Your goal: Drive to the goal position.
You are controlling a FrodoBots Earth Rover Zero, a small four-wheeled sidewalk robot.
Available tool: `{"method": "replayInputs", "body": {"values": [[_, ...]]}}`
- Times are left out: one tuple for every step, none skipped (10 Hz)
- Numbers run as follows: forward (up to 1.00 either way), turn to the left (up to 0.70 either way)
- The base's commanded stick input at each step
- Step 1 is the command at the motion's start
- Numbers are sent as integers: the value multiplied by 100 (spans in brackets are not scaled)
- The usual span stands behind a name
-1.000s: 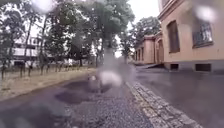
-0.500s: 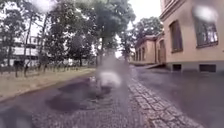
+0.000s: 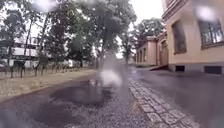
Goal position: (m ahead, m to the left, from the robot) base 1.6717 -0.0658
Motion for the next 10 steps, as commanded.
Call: {"method": "replayInputs", "body": {"values": [[70, 0], [70, 0], [70, 0], [70, -1], [70, -2], [70, -3], [70, -5], [70, -6], [70, -8], [70, -11]]}}
